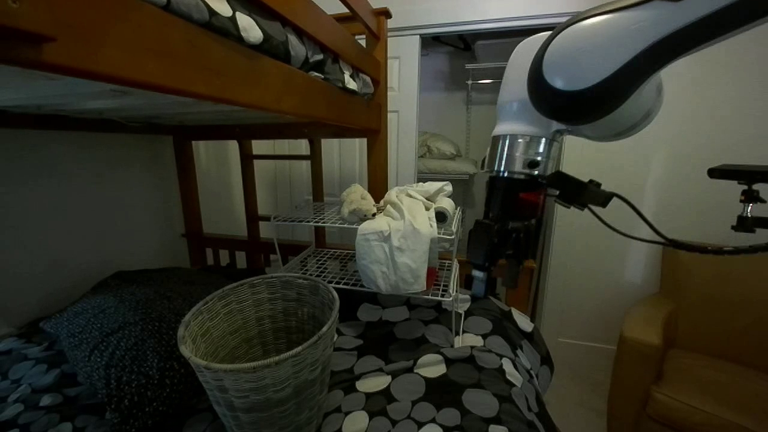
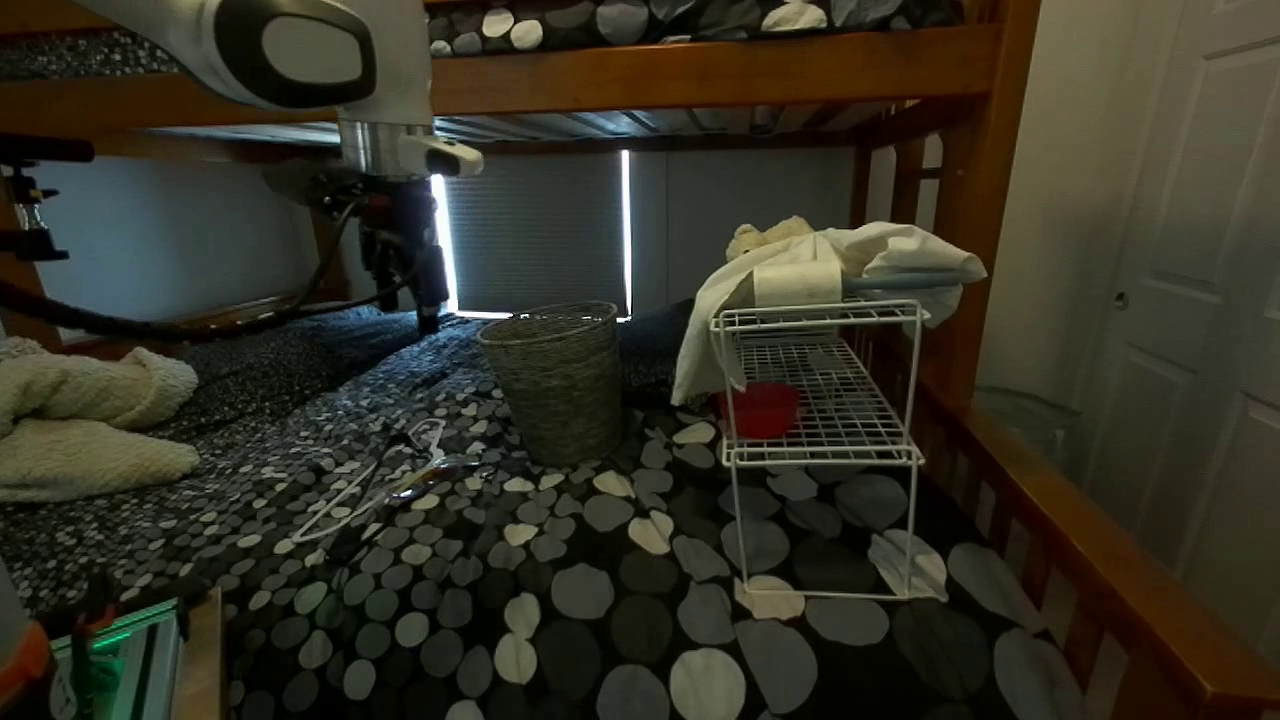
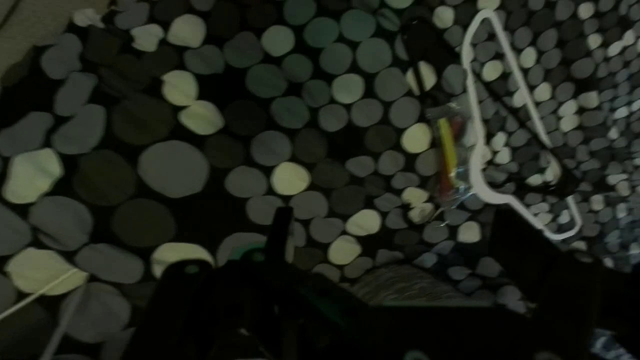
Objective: Put the packet on the bed on top of the towel
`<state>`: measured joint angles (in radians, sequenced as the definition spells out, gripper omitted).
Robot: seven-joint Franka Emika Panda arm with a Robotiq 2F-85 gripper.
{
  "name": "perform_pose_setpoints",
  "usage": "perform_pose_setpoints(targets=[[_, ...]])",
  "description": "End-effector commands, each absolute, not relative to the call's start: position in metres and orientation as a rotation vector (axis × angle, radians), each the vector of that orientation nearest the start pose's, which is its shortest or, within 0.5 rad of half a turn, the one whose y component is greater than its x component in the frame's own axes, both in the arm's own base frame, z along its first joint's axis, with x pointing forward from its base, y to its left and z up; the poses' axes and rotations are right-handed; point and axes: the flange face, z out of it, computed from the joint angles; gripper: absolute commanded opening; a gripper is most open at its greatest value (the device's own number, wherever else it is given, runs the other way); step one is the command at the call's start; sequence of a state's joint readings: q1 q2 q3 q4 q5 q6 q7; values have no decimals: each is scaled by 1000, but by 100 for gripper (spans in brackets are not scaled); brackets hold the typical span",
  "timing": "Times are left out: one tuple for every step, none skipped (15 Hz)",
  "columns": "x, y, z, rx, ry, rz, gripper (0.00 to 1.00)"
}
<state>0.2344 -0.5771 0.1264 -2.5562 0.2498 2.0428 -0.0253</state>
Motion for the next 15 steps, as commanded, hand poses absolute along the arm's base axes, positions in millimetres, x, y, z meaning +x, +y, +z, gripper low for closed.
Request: perform_pose_setpoints(targets=[[314,227,433,-2831,-528,44,100],[301,244,418,-2816,-566,106,100],[291,258,409,-2794,-594,157,100],[286,262,398,-2761,-617,214,100],[293,256,419,-2807,-604,146,100],[289,262,412,-2805,-620,172,100],[290,263,412,-2806,-619,173,100],[292,262,414,-2805,-613,166,100],[294,261,416,-2803,-606,159,100],[295,260,418,-2803,-602,154,100],[296,260,418,-2802,-601,152,100],[304,260,404,-2776,-629,147,100],[309,259,391,-2795,-639,153,100],[314,258,373,-2831,-675,166,100],[320,256,362,-2866,-692,180,100]])
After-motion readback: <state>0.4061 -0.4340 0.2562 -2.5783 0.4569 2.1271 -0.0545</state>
